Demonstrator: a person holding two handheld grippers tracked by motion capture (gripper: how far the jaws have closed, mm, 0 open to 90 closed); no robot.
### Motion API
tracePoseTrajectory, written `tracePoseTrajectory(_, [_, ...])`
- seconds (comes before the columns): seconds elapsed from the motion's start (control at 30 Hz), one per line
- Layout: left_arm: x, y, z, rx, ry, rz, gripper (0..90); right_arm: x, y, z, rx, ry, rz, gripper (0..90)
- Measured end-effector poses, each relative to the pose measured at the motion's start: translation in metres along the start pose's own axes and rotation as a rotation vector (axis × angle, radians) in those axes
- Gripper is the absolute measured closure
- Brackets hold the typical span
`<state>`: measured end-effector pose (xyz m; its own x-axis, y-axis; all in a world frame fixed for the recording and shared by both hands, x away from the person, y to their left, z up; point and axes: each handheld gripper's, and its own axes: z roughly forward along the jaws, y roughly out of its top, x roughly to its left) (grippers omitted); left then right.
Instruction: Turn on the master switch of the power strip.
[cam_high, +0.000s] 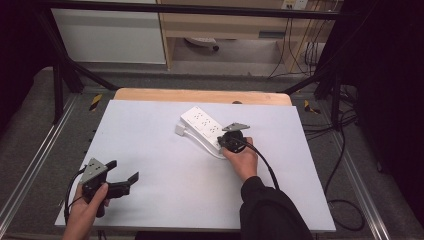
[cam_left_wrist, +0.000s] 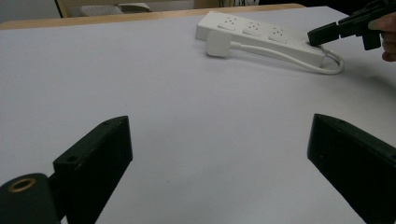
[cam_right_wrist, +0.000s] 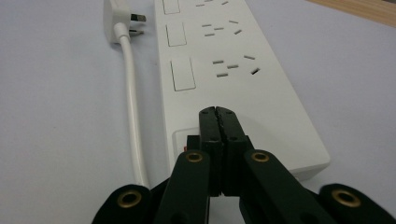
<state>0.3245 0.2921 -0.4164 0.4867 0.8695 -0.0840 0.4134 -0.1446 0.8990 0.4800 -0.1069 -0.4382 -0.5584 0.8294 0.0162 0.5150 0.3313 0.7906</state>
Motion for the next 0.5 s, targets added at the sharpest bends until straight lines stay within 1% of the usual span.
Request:
tracePoseTrajectory(0.23, [-0.0001, -0.0003, 0.0002, 0.001, 0.002, -0.002, 6.6, -0.0010, 0.0005, 0.0002, 0.001, 0.005, -0.006, 90.0])
tracePoseTrajectory(0.3, [0.0000, -0.0004, 0.0002, 0.002, 0.001, -0.004, 6.7, -0.0009, 0.0003, -0.0001, -0.001, 0.005, 0.006, 90.0])
tracePoseTrajectory(0.5, [0.0005, -0.0005, -0.0001, 0.002, 0.001, -0.004, 6.7, -0.0011, 0.0002, -0.0001, -0.005, 0.004, 0.008, 90.0])
